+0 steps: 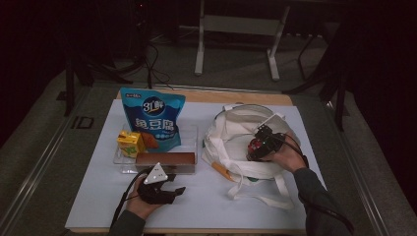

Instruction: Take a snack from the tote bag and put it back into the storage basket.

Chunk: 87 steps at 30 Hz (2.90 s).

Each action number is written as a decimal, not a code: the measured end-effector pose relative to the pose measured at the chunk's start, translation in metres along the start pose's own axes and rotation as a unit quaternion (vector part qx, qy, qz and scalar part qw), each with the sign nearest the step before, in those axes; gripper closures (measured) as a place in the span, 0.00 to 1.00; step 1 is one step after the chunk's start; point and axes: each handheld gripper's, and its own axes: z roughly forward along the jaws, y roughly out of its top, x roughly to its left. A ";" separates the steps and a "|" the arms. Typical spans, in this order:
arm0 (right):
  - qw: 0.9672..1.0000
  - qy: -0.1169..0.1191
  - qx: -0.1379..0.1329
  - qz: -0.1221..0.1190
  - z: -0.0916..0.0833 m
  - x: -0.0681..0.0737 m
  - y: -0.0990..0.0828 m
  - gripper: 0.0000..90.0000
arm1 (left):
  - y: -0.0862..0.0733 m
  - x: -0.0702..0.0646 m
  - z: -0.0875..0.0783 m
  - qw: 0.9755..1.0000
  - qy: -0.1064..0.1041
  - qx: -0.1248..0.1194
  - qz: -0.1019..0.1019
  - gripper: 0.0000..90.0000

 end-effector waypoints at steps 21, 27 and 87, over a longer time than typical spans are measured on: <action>1.000 0.012 -0.018 -0.001 -0.023 0.005 0.008 0.28 | 0.000 0.000 0.000 1.000 0.000 -0.001 0.000 0.42; 1.000 0.012 -0.023 -0.005 -0.030 0.006 0.011 0.28 | 0.000 0.000 0.000 1.000 0.000 0.000 0.000 0.42; 0.994 0.039 -0.064 -0.083 -0.092 0.066 0.062 0.28 | 0.000 0.000 -0.001 1.000 0.000 -0.001 0.000 0.42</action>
